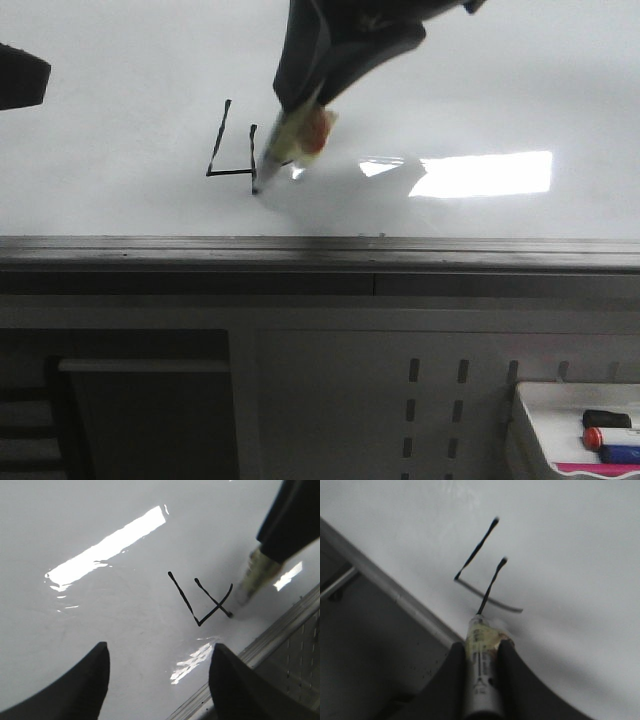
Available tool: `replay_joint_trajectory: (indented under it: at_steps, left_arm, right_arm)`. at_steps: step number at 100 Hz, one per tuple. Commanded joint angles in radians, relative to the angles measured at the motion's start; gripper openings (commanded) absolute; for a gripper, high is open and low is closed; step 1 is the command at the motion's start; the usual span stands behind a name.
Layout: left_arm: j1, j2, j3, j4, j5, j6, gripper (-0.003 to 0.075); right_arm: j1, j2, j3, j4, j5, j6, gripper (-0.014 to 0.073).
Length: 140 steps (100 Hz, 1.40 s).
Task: Write number 4 on whiteboard
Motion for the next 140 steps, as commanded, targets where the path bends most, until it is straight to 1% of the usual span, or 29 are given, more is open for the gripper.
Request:
replay_joint_trajectory:
  at_steps: [1, 14, 22, 33, 41, 48, 63, 73, 78, 83, 87, 88, 90, 95, 98, 118, 120, 125, 129, 130, 132, 133, 137, 140]
  left_arm:
    - [0.002, -0.01, -0.027, -0.021, -0.065, -0.012, 0.0405]
    - [0.002, -0.01, -0.027, -0.008, -0.065, -0.012, 0.0406]
    - [-0.017, -0.004, -0.027, 0.055, -0.07, -0.012, 0.0406]
    - [-0.099, 0.037, -0.027, 0.121, -0.099, -0.012, 0.0406]
    - [-0.165, 0.092, -0.032, 0.123, -0.131, -0.012, 0.0405]
    - [-0.197, 0.139, -0.038, 0.117, -0.154, -0.012, 0.0405]
    - [-0.202, 0.207, -0.04, 0.112, -0.188, -0.012, 0.0405]
    - [-0.202, 0.226, -0.04, 0.112, -0.211, -0.012, 0.0398]
    - [-0.202, 0.233, -0.04, 0.112, -0.216, -0.012, 0.0368]
    - [-0.202, 0.241, -0.04, 0.112, -0.216, -0.012, 0.0303]
    - [-0.202, 0.242, -0.04, 0.112, -0.216, -0.012, 0.0221]
    - [-0.202, 0.242, -0.04, 0.112, -0.216, -0.012, 0.019]
    - [-0.202, 0.242, -0.04, 0.112, -0.216, -0.012, 0.0158]
    - [-0.202, 0.242, -0.04, 0.112, -0.216, -0.012, 0.0024]
    - [-0.202, 0.242, -0.04, 0.112, -0.216, -0.012, -0.0019]
    - [-0.202, 0.242, -0.04, 0.105, -0.216, -0.025, -0.002]
    - [-0.202, 0.242, -0.04, 0.09, -0.214, -0.027, -0.002]
    - [-0.202, 0.242, -0.04, 0.019, -0.196, -0.038, -0.002]
    - [-0.2, 0.242, -0.04, -0.059, -0.175, -0.042, -0.002]
    - [-0.198, 0.242, -0.04, -0.072, -0.17, -0.042, -0.002]
    - [-0.198, 0.242, -0.04, -0.107, -0.157, -0.042, -0.002]
    - [-0.196, 0.242, -0.04, -0.119, -0.153, -0.042, -0.002]
    - [-0.189, 0.242, -0.045, -0.18, -0.122, -0.042, -0.002]
    - [-0.182, 0.242, -0.054, -0.223, -0.094, -0.042, -0.002]
  right_arm:
    - [0.017, -0.037, -0.003, 0.003, -0.016, -0.01, -0.0064]
    - [0.021, -0.049, 0.002, 0.009, -0.054, -0.01, -0.0064]
    - [0.038, -0.08, 0.002, 0.012, -0.053, -0.012, -0.0064]
    - [0.091, -0.12, 0.002, 0.012, -0.044, -0.027, -0.0064]
    - [0.13, -0.13, 0.002, 0.012, -0.036, -0.027, -0.0064]
    - [0.157, -0.13, 0.002, 0.012, -0.018, -0.027, -0.0064]
    - [0.199, -0.13, 0.002, 0.013, -0.005, -0.027, -0.0064]
    - [0.209, -0.13, 0.002, 0.016, -0.001, -0.027, -0.0064]
    - [0.211, -0.13, 0.002, 0.027, -0.001, -0.027, -0.0064]
    - [0.211, -0.13, 0.002, 0.033, -0.001, -0.027, -0.0064]
    - [0.211, -0.13, 0.002, 0.033, 0.002, -0.027, -0.0064]
    - [0.211, -0.13, 0.002, 0.033, 0.002, -0.027, -0.0064]
    - [0.211, -0.13, 0.002, 0.033, 0.002, -0.027, -0.0064]
    - [0.211, -0.13, 0.002, 0.033, 0.005, -0.027, -0.0064]
    - [0.211, -0.13, 0.002, 0.033, 0.006, -0.027, -0.0064]
    - [0.211, -0.13, 0.002, 0.036, -0.005, -0.027, -0.0057]
    - [0.211, -0.13, 0.002, 0.036, -0.006, -0.027, -0.0044]
    - [0.211, -0.13, 0.002, 0.036, -0.009, -0.027, 0.0023]
    - [0.209, -0.13, -0.004, 0.031, -0.009, -0.027, 0.0115]
    - [0.207, -0.13, -0.004, 0.032, -0.009, -0.027, 0.015]
    - [0.205, -0.13, -0.007, 0.032, -0.009, -0.027, 0.0187]
    - [0.201, -0.13, -0.01, 0.032, -0.009, -0.027, 0.0224]
    - [0.193, -0.131, -0.018, 0.028, -0.006, -0.027, 0.0328]
    - [0.184, -0.132, -0.028, 0.026, -0.002, -0.027, 0.0386]
